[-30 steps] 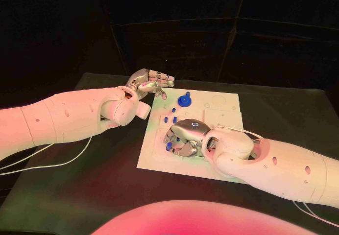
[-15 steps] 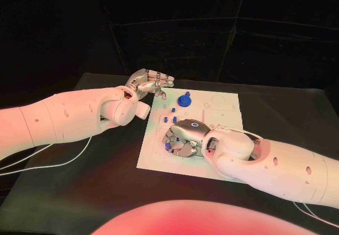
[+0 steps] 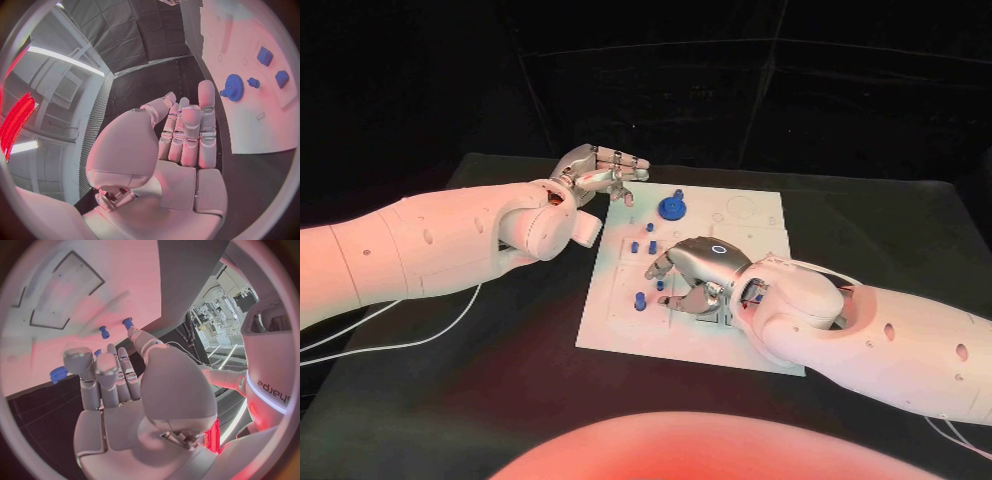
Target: Assemble the parts on the task board
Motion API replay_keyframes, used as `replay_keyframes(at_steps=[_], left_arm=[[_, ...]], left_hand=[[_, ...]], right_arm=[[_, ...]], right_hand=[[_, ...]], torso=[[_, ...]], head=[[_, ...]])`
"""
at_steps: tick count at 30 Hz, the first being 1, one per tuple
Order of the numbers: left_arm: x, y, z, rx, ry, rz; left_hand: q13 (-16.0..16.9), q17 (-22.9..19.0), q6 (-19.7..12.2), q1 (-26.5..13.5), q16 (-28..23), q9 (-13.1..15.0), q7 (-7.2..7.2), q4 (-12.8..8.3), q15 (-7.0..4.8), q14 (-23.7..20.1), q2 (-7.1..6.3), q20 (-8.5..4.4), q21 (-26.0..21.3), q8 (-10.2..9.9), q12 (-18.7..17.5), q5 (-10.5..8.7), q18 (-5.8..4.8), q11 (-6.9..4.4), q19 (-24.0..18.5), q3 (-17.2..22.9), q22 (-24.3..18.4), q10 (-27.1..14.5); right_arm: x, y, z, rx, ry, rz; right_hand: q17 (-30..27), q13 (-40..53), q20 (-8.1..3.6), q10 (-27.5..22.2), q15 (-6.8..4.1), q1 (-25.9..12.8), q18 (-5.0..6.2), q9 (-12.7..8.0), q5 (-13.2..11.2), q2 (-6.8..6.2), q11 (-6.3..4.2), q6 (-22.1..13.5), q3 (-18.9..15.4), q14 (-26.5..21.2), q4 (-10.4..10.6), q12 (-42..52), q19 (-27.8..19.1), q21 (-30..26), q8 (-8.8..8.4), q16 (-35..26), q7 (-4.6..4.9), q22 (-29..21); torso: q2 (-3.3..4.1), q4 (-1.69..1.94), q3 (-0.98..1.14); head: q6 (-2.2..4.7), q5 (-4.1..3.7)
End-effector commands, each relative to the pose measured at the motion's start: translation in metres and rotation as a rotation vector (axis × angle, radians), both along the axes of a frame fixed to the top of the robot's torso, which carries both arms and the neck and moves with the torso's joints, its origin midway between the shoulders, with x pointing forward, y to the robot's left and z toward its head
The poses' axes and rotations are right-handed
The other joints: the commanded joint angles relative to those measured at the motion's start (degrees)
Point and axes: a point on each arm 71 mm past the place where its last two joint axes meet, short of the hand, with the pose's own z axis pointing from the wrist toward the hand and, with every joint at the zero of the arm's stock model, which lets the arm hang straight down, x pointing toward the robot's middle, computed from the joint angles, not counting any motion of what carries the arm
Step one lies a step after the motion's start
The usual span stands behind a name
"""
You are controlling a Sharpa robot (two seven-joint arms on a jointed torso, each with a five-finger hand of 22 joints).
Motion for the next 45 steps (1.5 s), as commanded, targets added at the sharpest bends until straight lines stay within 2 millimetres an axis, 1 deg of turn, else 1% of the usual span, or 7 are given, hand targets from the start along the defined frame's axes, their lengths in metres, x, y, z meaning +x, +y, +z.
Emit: replay_keyframes(at_steps=[1, 6, 10, 14, 18, 24, 45], left_arm=[[0.0, 0.0, 0.001, -0.005, 0.0, -0.005], [0.0, 0.001, 0.001, -0.005, 0.0, -0.004], [-0.001, 0.003, 0.002, -0.005, 0.0, -0.002], [-0.002, 0.004, 0.002, -0.004, 0.0, 0.001], [-0.002, 0.005, 0.002, -0.004, -0.001, 0.001], [-0.003, 0.005, 0.002, -0.004, 0.0, 0.001], [-0.004, 0.007, 0.002, -0.004, 0.002, 0.002]], left_hand=[[0.09, -0.04, -0.27, -0.14, -0.14, -0.07, 0.24, -0.01, -0.01, -0.42, 0.61, 0.12, -0.35, 0.24, 0.33, 0.11, 0.75, 0.02, 0.22, -0.2, -0.09, -0.36], [0.09, -0.04, -0.27, -0.14, -0.14, -0.07, 0.24, -0.01, -0.01, -0.42, 0.61, 0.12, -0.35, 0.24, 0.33, 0.11, 0.75, 0.02, 0.22, -0.2, -0.09, -0.36], [0.09, -0.06, -0.27, -0.13, -0.14, -0.07, 0.25, -0.02, -0.01, -0.42, 0.61, 0.12, -0.35, 0.24, 0.34, 0.11, 0.75, 0.03, 0.22, -0.21, -0.09, -0.37], [0.09, -0.11, -0.3, -0.09, -0.15, -0.07, 0.26, -0.04, -0.01, -0.44, 0.62, 0.12, -0.37, 0.25, 0.37, 0.11, 0.75, 0.03, 0.23, -0.23, -0.11, -0.4], [0.09, -0.11, -0.3, -0.09, -0.15, -0.07, 0.26, -0.04, -0.01, -0.44, 0.62, 0.12, -0.37, 0.25, 0.37, 0.11, 0.75, 0.03, 0.23, -0.23, -0.11, -0.4], [0.09, -0.11, -0.3, -0.09, -0.15, -0.07, 0.26, -0.04, -0.01, -0.44, 0.62, 0.12, -0.37, 0.25, 0.37, 0.11, 0.75, 0.03, 0.23, -0.23, -0.11, -0.4], [0.1, -0.15, -0.28, -0.07, -0.13, -0.07, 0.26, -0.07, 0.0, -0.44, 0.61, 0.12, -0.4, 0.29, 0.45, 0.1, 0.75, 0.03, 0.26, -0.3, -0.13, -0.4]], right_arm=[[-0.001, -0.006, 0.012, 0.066, -0.025, -0.029], [0.004, -0.034, 0.03, 0.159, -0.018, -0.109], [0.012, -0.079, 0.034, 0.2, 0.092, -0.28], [0.015, -0.116, 0.031, 0.186, 0.171, -0.41], [0.015, -0.145, 0.026, 0.115, 0.222, -0.507], [0.009, -0.173, 0.016, 0.0, 0.25, -0.608], [-0.009, -0.164, -0.018, -0.094, 0.306, -0.626]], right_hand=[[0.5, 0.21, -0.01, 0.41, -0.01, 0.31, 0.72, 0.12, 0.06, 0.11, -0.08, -0.16, -0.9, -0.07, 0.01, 1.36, -0.05, -0.18, 0.06, 0.41, 0.01, 0.12], [2.4, 1.09, -0.2, 6.92, -0.55, -0.12, 0.38, 0.68, 1.43, 1.1, -0.83, 3.43, -1.19, 0.94, 1.21, 5.6, 1.21, 0.83, 1.63, 1.96, 0.02, 1.91], [13.01, 3.74, -1.58, 15.61, -2.33, -2.88, -1.28, 1.0, 1.23, 0.68, -3.17, 6.43, -2.97, 3.89, 3.99, 11.22, 5.9, 6.4, 3.21, 8.92, -1.87, 11.7], [12.61, 10.38, -3.34, 21.51, -3.83, -4.06, -1.88, 1.18, 2.19, -0.84, -4.98, 7.35, -6.81, 3.94, 5.04, 20.3, 7.44, 8.41, 4.6, 9.12, -3.3, 14.99], [17.92, 46.2, -3.66, 20.76, -4.37, -5.06, -2.28, 1.69, 3.57, 0.24, -4.63, 6.43, -12.62, 4.65, 7.34, 53.43, 7.87, 9.47, 7.27, 12.58, -4.28, 16.8], [21.51, 56.34, -3.84, 19.81, -4.33, -7.43, -2.24, 3.21, 4.72, 1.33, -5.4, 6.34, -18.4, 5.04, 11.75, 61.94, 7.93, 9.75, 10.54, 14.77, -4.4, 17.27], [24.01, 63.62, -4.06, 20.55, -4.56, -9.48, -2.42, 8.02, 4.67, 3.29, -5.81, 4.08, -27.22, 5.28, 14.58, 66.41, 8.33, 10.35, 16.34, 16.25, -4.79, 18.5]], torso=[[0.04, 0.02, 0.02], [-0.06, -0.05, -0.09], [-0.09, -0.28, -0.26], [-0.16, -0.69, -0.34], [-0.36, -1.2, -0.28], [-0.4, -1.3, -0.28], [-0.42, -1.25, -0.31]], head=[[0.21, -0.34], [0.65, -1.49], [1.37, -3.54], [1.97, -5.0], [2.39, -6.01], [2.62, -7.47], [2.03, -9.02]])
